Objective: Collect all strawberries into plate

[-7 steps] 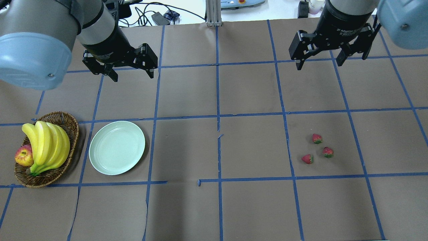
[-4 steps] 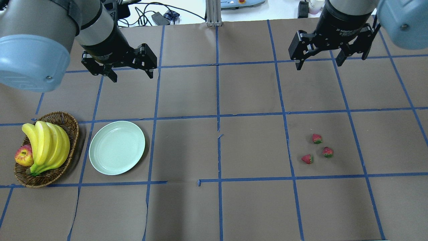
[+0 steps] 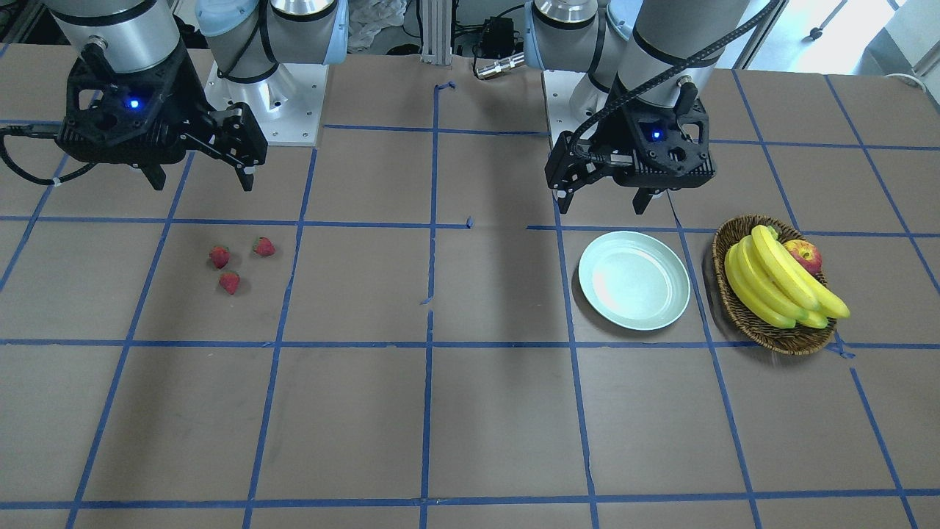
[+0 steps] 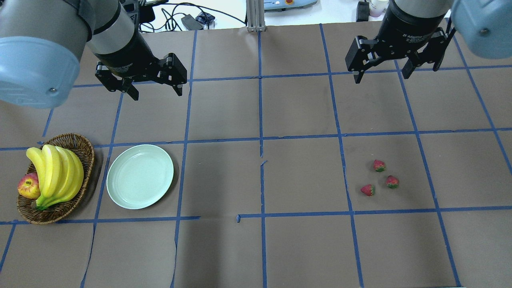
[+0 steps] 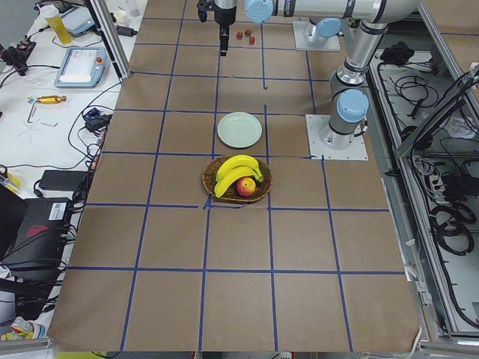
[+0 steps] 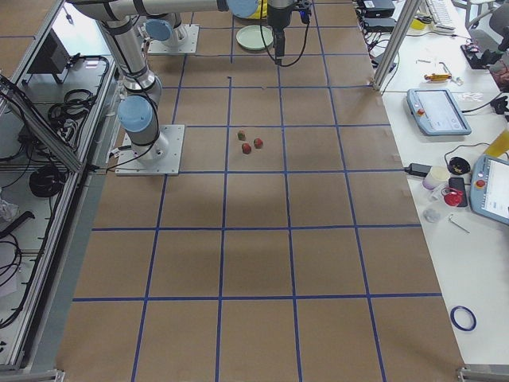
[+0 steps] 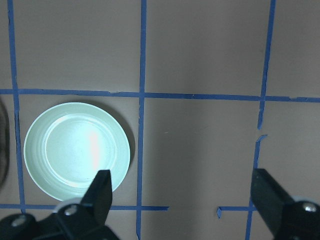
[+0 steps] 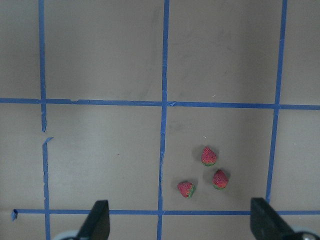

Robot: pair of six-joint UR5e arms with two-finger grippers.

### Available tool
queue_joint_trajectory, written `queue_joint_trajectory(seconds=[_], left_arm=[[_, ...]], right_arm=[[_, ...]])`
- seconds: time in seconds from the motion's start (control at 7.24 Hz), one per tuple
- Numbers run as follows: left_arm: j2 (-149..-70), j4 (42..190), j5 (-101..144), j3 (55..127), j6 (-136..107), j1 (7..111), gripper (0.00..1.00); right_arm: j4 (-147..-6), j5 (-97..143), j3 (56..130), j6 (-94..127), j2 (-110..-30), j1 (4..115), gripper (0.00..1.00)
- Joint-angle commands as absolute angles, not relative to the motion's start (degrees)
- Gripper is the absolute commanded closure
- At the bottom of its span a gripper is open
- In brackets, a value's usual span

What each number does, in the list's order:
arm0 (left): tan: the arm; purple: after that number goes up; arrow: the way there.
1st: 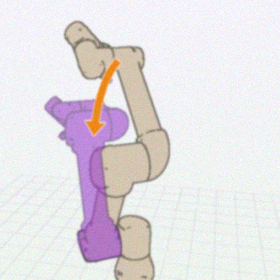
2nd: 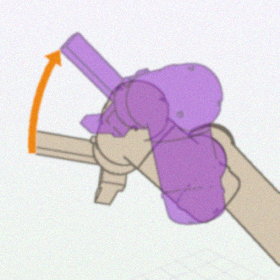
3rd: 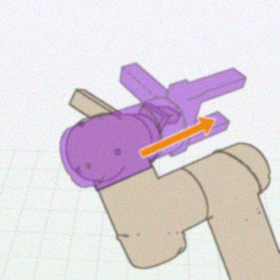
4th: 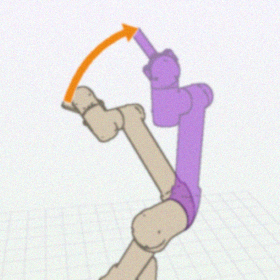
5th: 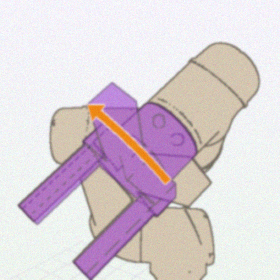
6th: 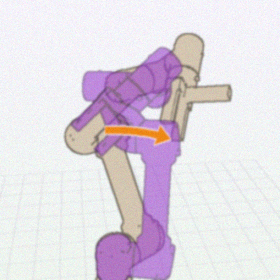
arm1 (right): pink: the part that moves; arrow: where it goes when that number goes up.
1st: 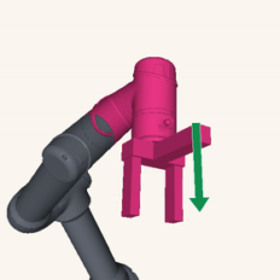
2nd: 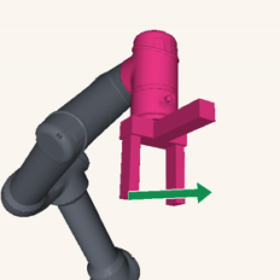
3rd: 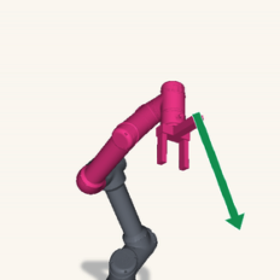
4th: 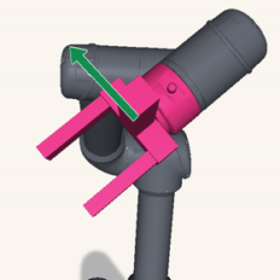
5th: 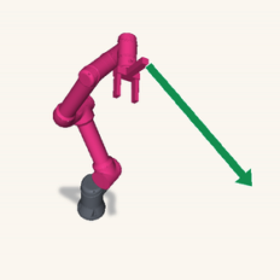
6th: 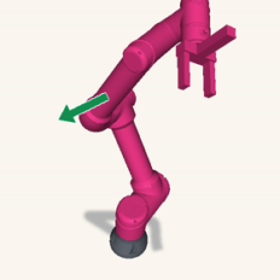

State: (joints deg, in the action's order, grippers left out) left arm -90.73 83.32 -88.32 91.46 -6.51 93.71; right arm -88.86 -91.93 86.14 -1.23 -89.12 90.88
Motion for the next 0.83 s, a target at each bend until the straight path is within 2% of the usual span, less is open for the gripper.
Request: queue_joint_trajectory(seconds=[0.0, 0.14, 0.41, 0.69], left_arm=[[-90.9, 79.1, -87.9, 91.9, -1.5, 93.1, 0.00], [-90.9, 75.3, -88.2, 92.5, -1.2, 93.2, 0.00], [-90.4, 83.8, -88.2, 91.6, 0.2, 93.3, 0.00], [-90.4, 85.7, -88.2, 91.5, 4.4, 93.2, 0.00]], right_arm=[[-88.9, -91.9, 86.1, -1.2, -89.1, 90.9, 0.00], [-88.9, -91.9, 86.1, -1.2, -89.1, 90.9, 0.00], [-88.9, -91.9, 86.3, -1.2, -89.1, 90.9, 0.00], [-90.3, -92.2, 87.0, -1.6, -88.4, 90.8, 0.00]])
